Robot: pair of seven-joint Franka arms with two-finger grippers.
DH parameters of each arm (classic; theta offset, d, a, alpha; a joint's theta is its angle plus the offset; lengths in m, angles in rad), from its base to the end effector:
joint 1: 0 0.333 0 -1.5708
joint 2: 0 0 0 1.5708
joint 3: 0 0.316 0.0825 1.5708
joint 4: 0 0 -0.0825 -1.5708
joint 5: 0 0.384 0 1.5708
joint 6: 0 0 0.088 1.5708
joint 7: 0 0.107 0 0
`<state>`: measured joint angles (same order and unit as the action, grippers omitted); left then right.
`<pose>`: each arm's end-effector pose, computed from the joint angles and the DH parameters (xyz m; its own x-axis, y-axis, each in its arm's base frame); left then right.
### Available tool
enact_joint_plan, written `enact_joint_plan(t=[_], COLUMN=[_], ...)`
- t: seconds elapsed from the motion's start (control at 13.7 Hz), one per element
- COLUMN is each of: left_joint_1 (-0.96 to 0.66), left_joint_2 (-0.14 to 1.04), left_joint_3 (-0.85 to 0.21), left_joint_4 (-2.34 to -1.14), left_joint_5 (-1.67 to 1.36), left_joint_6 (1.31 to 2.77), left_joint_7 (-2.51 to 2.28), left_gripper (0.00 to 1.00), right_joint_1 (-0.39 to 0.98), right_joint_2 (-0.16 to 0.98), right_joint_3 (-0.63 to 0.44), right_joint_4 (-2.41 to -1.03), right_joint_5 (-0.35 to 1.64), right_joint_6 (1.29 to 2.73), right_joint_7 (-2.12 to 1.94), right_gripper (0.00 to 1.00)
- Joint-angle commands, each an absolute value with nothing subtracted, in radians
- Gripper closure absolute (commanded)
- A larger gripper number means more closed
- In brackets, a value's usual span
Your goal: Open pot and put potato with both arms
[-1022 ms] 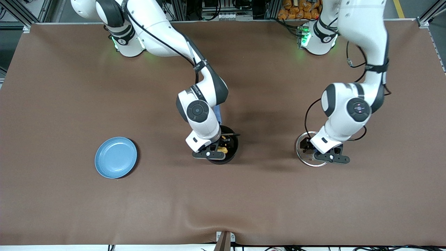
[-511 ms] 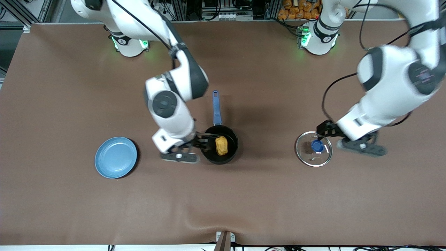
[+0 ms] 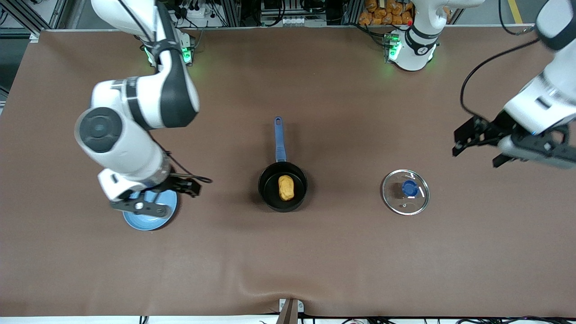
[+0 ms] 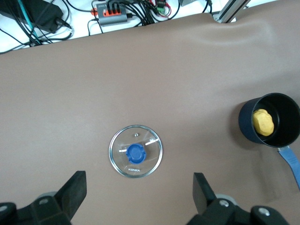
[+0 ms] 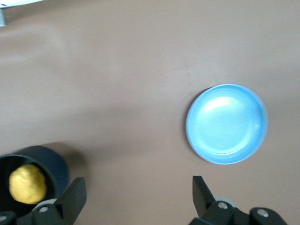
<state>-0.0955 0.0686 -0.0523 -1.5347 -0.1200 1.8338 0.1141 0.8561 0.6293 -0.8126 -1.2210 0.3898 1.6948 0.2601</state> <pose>0.5928 -0.0968 0.6292 0.9451 -0.2227 0.2391 -0.2514 -0.9630 0.0966 0.6716 0.2141 0.4846 0.9878 -0.1520 0.0337 -0.1535 -0.9870 0.0469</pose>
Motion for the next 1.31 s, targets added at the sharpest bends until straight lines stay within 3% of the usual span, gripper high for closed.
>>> enact_joint_plan(t=[0.0, 0.22, 0.66, 0.95, 1.24], left_joint_1=[-0.039, 0.05, 0.031, 0.061, 0.086], left_joint_2=[-0.062, -0.193, -0.209, -0.17, -0.175], left_joint_3=[-0.089, -0.164, -0.16, -0.172, -0.206], left_joint_4=[-1.649, -1.741, -1.729, -1.657, -1.66], left_joint_5=[-0.097, -0.1, -0.029, -0.021, -0.026], left_joint_6=[1.829, 1.8, 1.677, 1.641, 1.641], left_joint_7=[0.074, 0.02, -0.073, -0.072, -0.074], left_gripper=[0.0, 0.0, 0.0, 0.0, 0.0], right_joint_1=[0.858, 0.786, 0.66, 0.47, 0.225], right_joint_2=[0.586, 0.569, 0.537, 0.457, 0.397], right_joint_3=[-0.885, -0.91, -0.907, -0.686, -0.334], right_joint_4=[-1.282, -1.284, -1.272, -1.259, -1.264], right_joint_5=[0.402, 0.407, 0.405, 0.338, 0.158], right_joint_6=[1.684, 1.661, 1.637, 1.618, 1.623], right_joint_7=[0.12, 0.028, -0.083, -0.091, -0.034], right_gripper=[0.0, 0.0, 0.0, 0.0, 0.0])
